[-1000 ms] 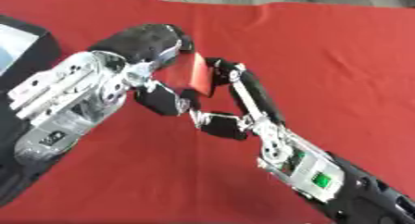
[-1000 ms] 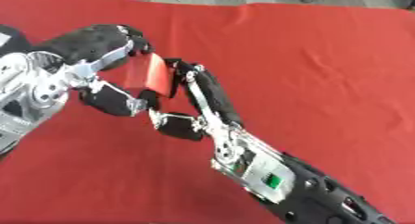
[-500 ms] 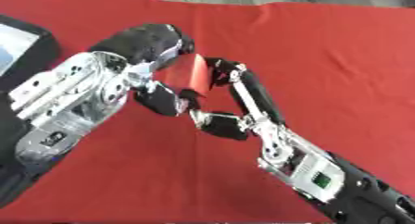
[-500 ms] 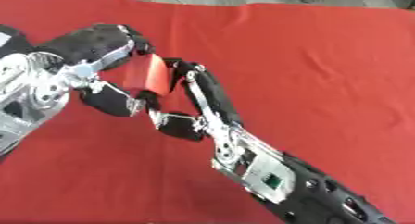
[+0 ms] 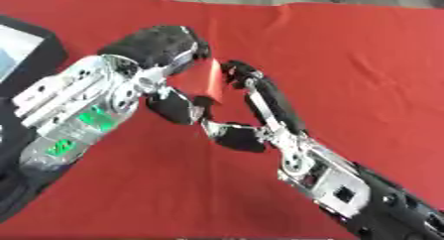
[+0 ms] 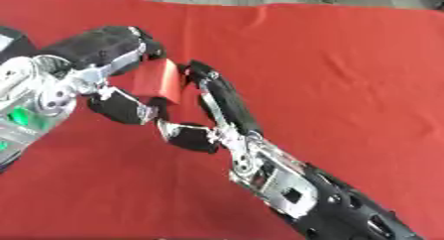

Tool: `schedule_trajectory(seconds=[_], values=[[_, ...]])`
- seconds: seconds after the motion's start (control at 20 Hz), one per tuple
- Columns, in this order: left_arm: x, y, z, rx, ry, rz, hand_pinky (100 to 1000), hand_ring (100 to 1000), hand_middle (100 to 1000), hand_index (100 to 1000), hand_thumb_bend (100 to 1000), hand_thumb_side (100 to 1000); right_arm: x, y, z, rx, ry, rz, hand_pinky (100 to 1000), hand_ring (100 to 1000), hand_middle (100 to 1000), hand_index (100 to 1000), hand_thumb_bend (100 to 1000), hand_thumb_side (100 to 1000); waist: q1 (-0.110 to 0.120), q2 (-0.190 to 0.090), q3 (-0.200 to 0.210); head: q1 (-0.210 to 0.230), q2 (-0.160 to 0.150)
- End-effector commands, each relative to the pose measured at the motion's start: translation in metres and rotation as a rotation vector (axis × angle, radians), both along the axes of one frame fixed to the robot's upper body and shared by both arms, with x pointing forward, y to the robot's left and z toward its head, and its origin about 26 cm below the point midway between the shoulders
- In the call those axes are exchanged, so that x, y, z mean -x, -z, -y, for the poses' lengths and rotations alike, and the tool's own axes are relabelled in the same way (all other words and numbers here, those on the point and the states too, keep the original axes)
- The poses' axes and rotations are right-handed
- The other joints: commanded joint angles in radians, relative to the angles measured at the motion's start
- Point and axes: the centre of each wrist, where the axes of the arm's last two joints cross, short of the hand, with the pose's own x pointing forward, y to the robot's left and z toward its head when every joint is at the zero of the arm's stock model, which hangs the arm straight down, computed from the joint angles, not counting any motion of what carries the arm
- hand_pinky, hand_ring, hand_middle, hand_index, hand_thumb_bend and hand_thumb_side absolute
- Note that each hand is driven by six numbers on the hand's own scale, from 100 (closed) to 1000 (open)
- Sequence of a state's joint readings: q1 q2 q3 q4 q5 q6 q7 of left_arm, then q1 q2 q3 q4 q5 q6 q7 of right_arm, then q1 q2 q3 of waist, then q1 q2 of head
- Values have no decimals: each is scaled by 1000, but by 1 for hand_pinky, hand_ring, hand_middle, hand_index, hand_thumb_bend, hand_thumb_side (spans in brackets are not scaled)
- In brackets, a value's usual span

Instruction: Pick up the objects with one hand, pass them to the other hand, and then place them into the box on the other side of the table.

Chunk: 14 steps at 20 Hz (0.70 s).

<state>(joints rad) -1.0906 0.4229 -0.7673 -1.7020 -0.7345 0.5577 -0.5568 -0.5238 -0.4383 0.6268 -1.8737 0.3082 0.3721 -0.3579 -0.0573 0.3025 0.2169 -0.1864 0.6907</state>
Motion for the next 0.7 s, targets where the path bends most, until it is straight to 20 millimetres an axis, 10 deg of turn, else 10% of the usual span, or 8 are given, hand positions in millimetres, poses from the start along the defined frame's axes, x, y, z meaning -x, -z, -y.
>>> schedule_trajectory(seconds=[0.05, 0.7], values=[[-2, -5, -3, -19, -19, 25, 709, 640, 559, 396, 230, 166, 1, -10, 1, -3, 8, 39, 780, 987, 674, 871, 176, 402, 4, -16, -2, 4, -14], [-9, -2, -18, -88, -73, 18, 711, 644, 545, 385, 313, 198, 0, -7, 3, 6, 85, 32, 782, 996, 685, 893, 178, 428, 8, -16, -2, 11, -19]])
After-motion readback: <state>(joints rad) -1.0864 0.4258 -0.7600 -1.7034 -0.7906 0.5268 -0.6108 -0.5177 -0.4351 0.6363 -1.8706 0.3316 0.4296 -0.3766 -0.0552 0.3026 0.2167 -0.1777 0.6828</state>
